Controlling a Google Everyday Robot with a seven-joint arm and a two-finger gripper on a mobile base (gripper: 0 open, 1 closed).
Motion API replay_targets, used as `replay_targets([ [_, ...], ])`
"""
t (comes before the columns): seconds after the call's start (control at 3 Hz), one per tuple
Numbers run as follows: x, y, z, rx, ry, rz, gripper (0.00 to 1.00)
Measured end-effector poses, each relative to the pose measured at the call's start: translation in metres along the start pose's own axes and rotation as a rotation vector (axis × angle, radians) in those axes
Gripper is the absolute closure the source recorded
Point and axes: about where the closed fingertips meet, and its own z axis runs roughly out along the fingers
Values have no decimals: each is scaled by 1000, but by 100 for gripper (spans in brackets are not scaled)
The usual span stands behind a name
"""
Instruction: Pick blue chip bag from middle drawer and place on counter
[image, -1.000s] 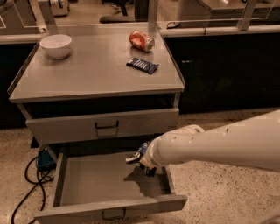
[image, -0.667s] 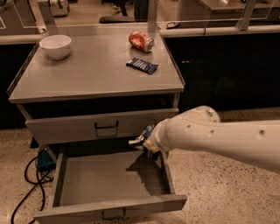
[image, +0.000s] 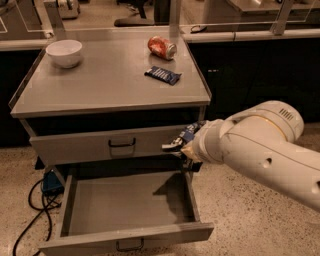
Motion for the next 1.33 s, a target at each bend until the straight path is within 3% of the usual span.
replay_targets([
  [0.33,-1,0,1,-1,0,-1,100],
  [0.67,-41,-5,7,-27,-37,-57,100],
  [1.0,-134,-15,-20,-4,-136,-178,100],
  [1.33,-157,-28,-34,17,-179,-162,100],
])
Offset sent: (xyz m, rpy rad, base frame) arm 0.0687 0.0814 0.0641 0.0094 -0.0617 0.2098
